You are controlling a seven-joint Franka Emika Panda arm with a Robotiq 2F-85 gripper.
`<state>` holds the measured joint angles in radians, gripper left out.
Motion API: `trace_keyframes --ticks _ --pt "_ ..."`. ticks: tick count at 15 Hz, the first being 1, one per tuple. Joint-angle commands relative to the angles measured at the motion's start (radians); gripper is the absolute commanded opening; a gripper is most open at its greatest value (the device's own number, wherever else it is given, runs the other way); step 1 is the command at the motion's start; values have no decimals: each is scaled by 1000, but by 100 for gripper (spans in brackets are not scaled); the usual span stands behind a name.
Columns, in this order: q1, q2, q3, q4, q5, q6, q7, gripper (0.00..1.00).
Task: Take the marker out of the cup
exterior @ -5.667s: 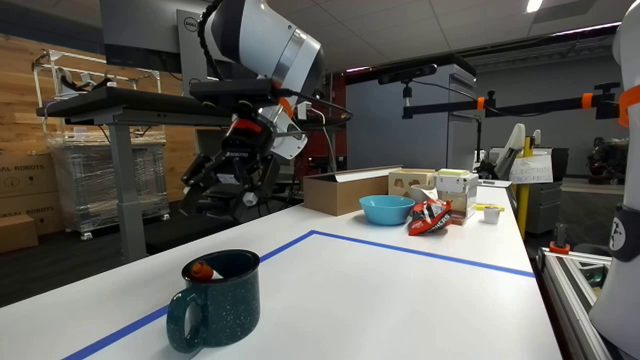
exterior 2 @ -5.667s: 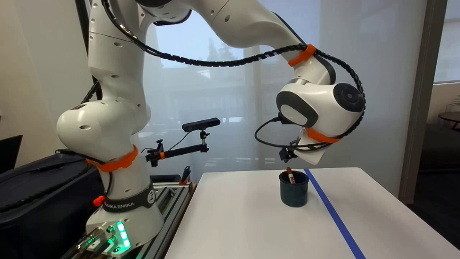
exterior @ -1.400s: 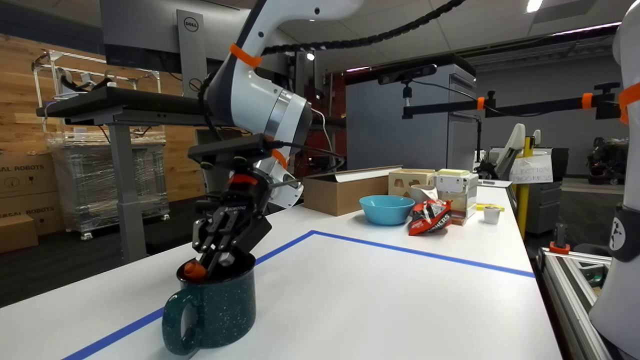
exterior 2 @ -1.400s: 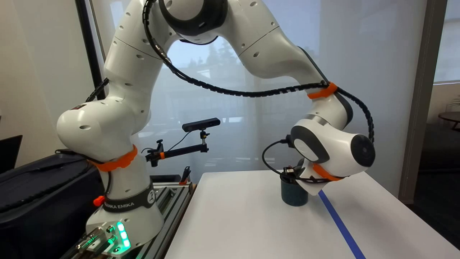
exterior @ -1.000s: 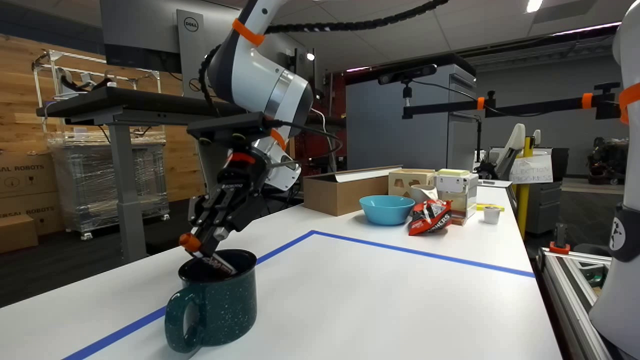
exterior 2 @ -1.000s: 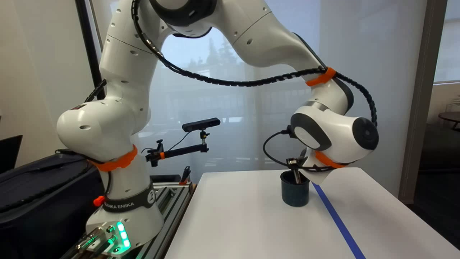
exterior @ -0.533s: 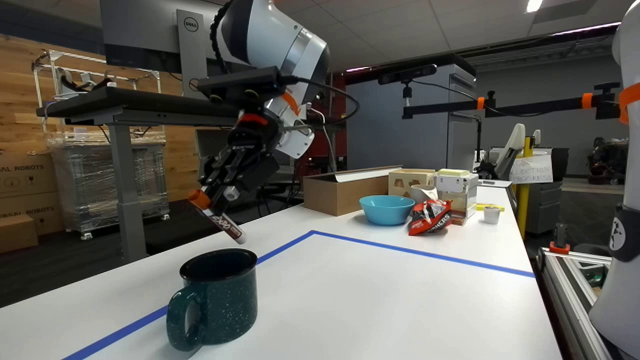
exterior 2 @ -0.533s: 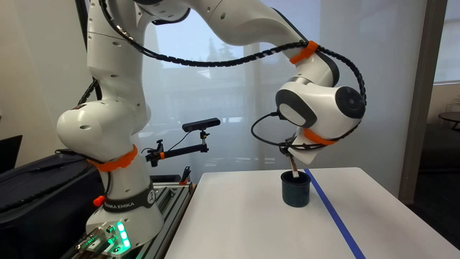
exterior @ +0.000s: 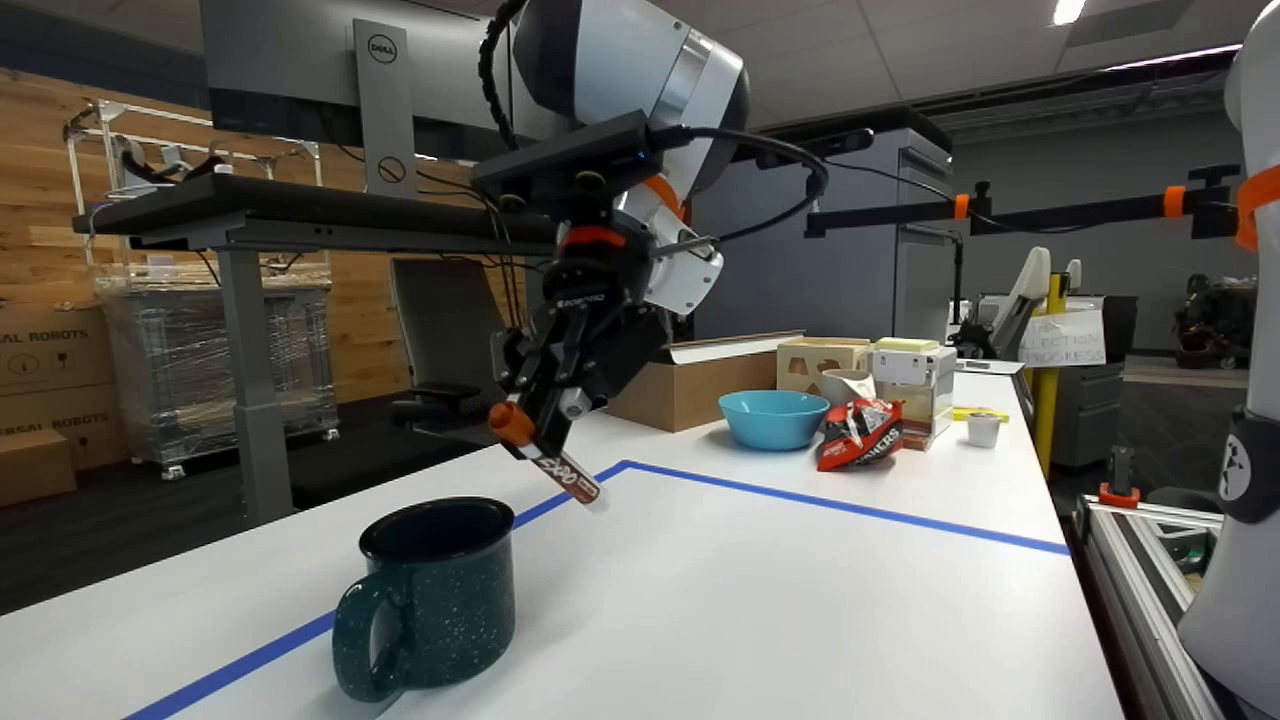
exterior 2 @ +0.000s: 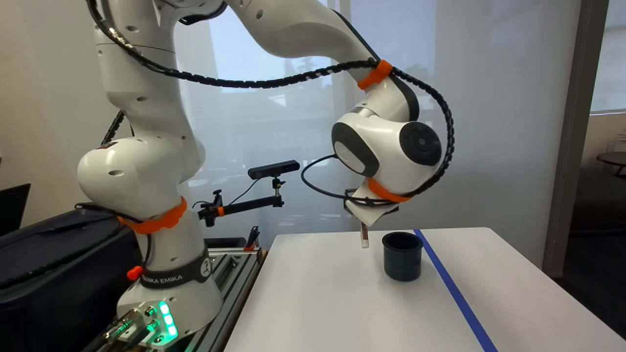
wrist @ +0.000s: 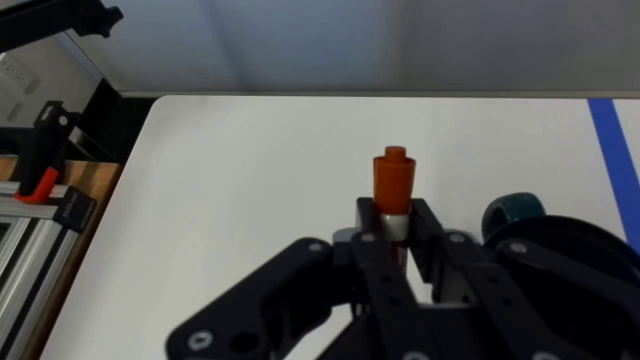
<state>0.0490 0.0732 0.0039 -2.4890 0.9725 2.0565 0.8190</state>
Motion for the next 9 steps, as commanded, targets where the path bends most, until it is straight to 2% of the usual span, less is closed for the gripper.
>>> trace_keyframes --ticks 1,6,9 --pt "-3 -26 3 -86 9 69 -10 5" --pt "1 57 6 -103 17 180 -77 5" --pt "12 138 13 -72 14 239 -124 5"
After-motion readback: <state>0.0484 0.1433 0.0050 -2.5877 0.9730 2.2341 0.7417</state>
